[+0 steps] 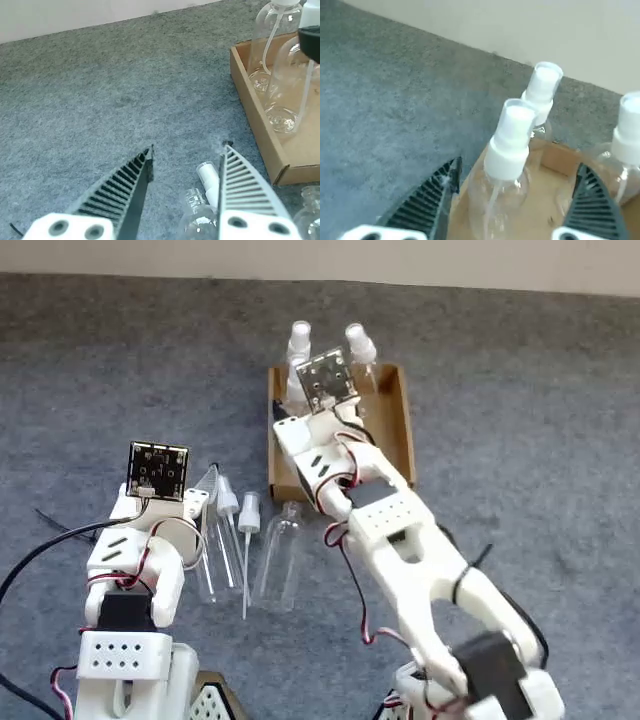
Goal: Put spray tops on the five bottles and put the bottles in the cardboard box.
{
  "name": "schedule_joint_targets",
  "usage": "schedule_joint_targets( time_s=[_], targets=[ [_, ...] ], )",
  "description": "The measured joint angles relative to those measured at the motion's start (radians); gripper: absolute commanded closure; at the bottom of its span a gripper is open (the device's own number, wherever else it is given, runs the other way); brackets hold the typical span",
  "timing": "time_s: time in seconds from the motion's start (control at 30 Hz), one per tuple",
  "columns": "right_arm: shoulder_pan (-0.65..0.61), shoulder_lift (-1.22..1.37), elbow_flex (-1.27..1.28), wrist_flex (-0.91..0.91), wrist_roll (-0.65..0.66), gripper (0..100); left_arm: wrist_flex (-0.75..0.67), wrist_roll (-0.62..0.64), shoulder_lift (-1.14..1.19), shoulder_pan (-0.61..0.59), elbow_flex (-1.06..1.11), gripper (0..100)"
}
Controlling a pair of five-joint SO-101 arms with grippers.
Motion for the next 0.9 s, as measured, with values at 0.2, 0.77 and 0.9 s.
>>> schedule_joint_targets(
  time_s=[0.2, 0.77, 0.9],
  targets=[
    [-0.055, -0.175, 0.0, 0.443, -0.032, 71.9, 0.0, 0.0, 0.0, 0.0, 0.0, 81],
    [-0.299, 0.077, -0.002, 0.812, -0.468, 72.0, 0.0, 0.0, 0.0, 0.0, 0.0, 81],
    [-0.299, 0.153, -0.002, 0.812, -0.491, 76.3, 0.0, 0.0, 0.0, 0.0, 0.0, 81]
  ],
)
